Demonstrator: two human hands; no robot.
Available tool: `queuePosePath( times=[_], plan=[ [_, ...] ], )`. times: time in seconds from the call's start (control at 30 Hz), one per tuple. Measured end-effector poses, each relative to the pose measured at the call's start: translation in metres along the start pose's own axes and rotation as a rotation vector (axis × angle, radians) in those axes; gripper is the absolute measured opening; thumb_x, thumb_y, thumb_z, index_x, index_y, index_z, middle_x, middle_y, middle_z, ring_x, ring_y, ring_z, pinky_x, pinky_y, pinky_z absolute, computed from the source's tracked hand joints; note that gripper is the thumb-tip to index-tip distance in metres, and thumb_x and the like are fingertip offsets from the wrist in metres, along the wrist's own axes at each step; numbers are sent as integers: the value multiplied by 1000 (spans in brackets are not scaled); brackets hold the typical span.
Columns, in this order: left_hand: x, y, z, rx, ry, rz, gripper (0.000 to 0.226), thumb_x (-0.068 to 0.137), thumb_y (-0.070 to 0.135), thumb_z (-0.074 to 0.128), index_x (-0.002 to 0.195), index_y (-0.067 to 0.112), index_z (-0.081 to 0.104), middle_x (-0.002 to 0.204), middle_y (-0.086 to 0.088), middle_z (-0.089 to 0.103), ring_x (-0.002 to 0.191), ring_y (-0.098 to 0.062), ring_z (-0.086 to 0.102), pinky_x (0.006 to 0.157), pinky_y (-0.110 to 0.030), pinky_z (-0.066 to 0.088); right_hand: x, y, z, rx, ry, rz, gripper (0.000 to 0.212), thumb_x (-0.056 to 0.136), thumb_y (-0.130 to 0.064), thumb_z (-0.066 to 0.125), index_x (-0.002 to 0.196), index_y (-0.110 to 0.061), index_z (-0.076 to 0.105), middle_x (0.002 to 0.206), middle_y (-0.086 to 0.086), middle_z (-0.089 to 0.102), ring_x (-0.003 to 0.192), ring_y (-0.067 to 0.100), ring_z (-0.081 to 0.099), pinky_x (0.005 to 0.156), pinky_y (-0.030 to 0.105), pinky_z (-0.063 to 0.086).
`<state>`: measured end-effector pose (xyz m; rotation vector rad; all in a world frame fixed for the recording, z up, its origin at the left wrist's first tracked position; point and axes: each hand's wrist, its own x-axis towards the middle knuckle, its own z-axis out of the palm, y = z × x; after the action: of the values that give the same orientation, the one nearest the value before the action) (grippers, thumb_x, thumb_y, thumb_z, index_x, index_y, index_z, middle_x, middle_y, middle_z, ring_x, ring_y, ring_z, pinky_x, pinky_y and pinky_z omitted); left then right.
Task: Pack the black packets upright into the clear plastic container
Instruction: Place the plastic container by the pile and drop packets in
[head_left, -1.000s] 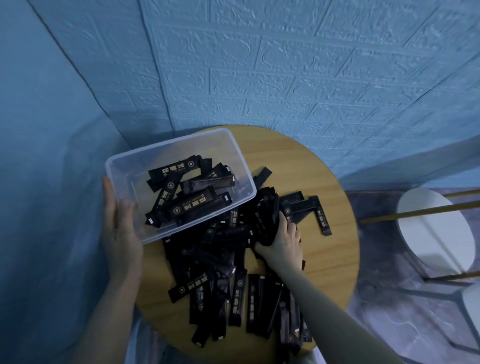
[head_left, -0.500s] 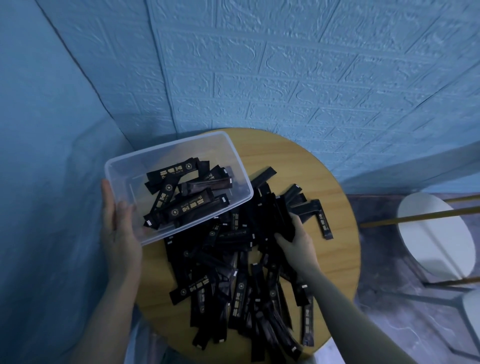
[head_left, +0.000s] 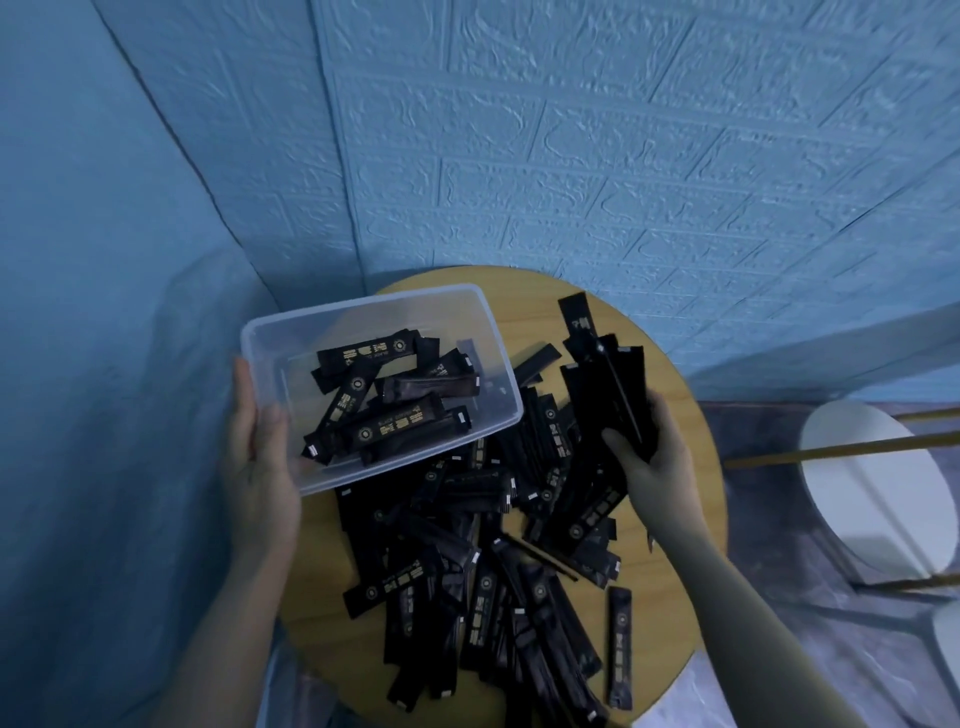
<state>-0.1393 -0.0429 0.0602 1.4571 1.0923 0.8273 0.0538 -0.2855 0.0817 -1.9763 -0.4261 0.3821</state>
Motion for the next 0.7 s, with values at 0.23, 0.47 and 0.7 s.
queuePosePath(
  times=[0.23, 0.47, 0.7],
  plan=[
    [-9, 6, 19, 14, -178, -15, 42, 100, 46, 45, 134, 67, 32, 142, 36, 38, 132, -7, 47, 106, -26, 43, 23, -69, -3, -115, -48, -374, 57, 85, 7, 60, 126, -30, 46, 113, -17, 58, 108, -9, 52, 90, 10, 39],
    [-33, 42, 41, -155, -311, -19, 41, 101, 35, 43, 129, 63, 37, 131, 52, 37, 137, 5, 36, 113, -42, 38, 33, -87, 31, -790, -453, -627, 73, 73, 1, 55, 138, -31, 42, 117, -3, 51, 91, 29, 59, 62, 38, 48],
    [-38, 44, 41, -138, -335, 22, 44, 103, 32, 40, 136, 60, 34, 142, 38, 40, 137, 7, 33, 115, -31, 30, 36, -62, 50, -783, -543, -637, 70, 81, -17, 73, 143, -26, 43, 131, 0, 49, 121, 21, 47, 92, 32, 40]
  ],
)
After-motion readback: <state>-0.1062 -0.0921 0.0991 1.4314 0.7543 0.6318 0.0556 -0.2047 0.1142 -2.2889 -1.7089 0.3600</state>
